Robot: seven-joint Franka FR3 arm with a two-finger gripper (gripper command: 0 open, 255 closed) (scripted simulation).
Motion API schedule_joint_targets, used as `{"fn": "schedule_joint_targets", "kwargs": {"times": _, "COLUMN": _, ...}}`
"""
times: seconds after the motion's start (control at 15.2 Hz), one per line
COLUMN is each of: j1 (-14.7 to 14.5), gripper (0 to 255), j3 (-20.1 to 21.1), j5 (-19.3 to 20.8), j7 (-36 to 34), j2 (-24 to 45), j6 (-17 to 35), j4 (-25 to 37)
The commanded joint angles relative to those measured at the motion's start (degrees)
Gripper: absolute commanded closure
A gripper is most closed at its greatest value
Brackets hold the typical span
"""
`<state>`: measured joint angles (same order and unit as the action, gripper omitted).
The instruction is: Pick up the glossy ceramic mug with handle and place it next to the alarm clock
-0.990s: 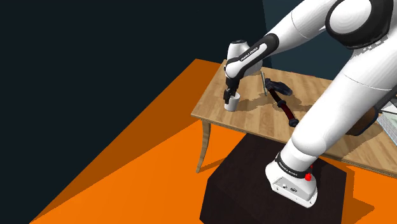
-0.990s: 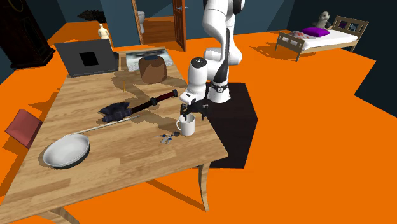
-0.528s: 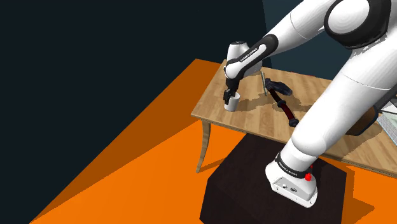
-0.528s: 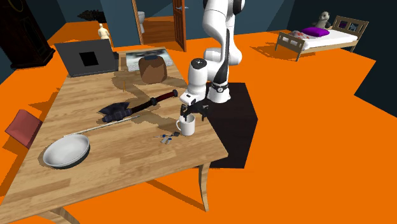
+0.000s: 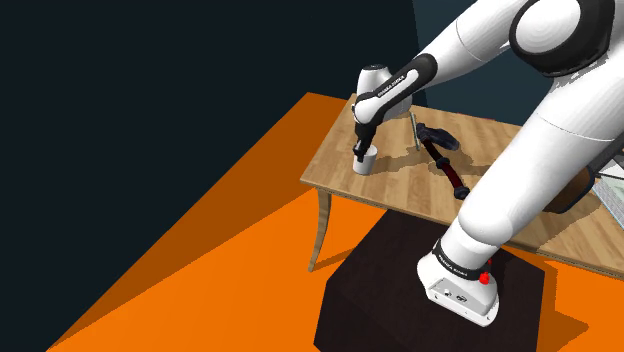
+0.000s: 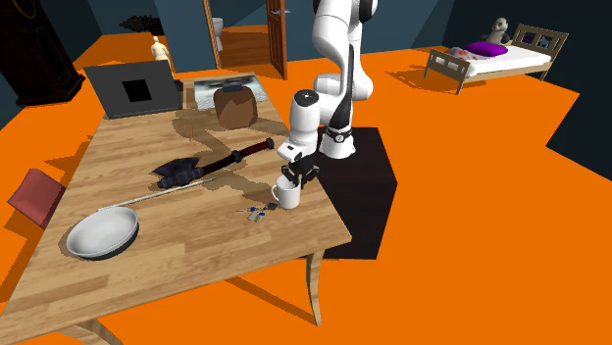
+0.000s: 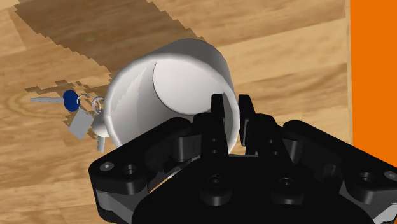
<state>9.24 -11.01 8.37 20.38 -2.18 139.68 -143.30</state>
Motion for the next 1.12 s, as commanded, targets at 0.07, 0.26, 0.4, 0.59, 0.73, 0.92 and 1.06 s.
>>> {"fn": "schedule_joint_targets", "kwargs": {"times": 0.07, "j1": 0.0, "gripper": 255, "j3": 0.0, "j5": 0.0, "j7": 0.0, "j2": 0.0, "j6": 0.0, "j4": 0.0}}
{"fn": "schedule_joint_targets", "kwargs": {"times": 0.26, "j1": 0.0, "gripper": 255, "j3": 0.0, "j5": 0.1, "j7": 0.0, "j2": -1.3, "j6": -1.7, "j4": 0.4}}
{"fn": "schedule_joint_targets", "kwargs": {"times": 0.4, "j1": 0.0, "gripper": 255, "j3": 0.1, "j5": 0.2, "j7": 0.1, "j2": -2.6, "j6": -3.4, "j4": 0.9}}
{"fn": "schedule_joint_targets", "kwargs": {"times": 0.59, "j1": -0.1, "gripper": 255, "j3": 0.2, "j5": 0.2, "j7": 0.1, "j2": -4.3, "j6": -5.9, "j4": 1.6}}
{"fn": "schedule_joint_targets", "kwargs": {"times": 0.73, "j1": -0.1, "gripper": 255, "j3": 0.3, "j5": 0.3, "j7": 0.2, "j2": -5.4, "j6": -7.6, "j4": 2.2}}
{"fn": "schedule_joint_targets", "kwargs": {"times": 0.92, "j1": -0.1, "gripper": 255, "j3": 0.4, "j5": 0.3, "j7": 0.3, "j2": -7.0, "j6": -10.1, "j4": 3.2}}
{"fn": "schedule_joint_targets", "kwargs": {"times": 1.06, "j1": -0.1, "gripper": 255, "j3": 0.4, "j5": 0.3, "j7": 0.3, "j2": -8.0, "j6": -11.8, "j4": 3.9}}
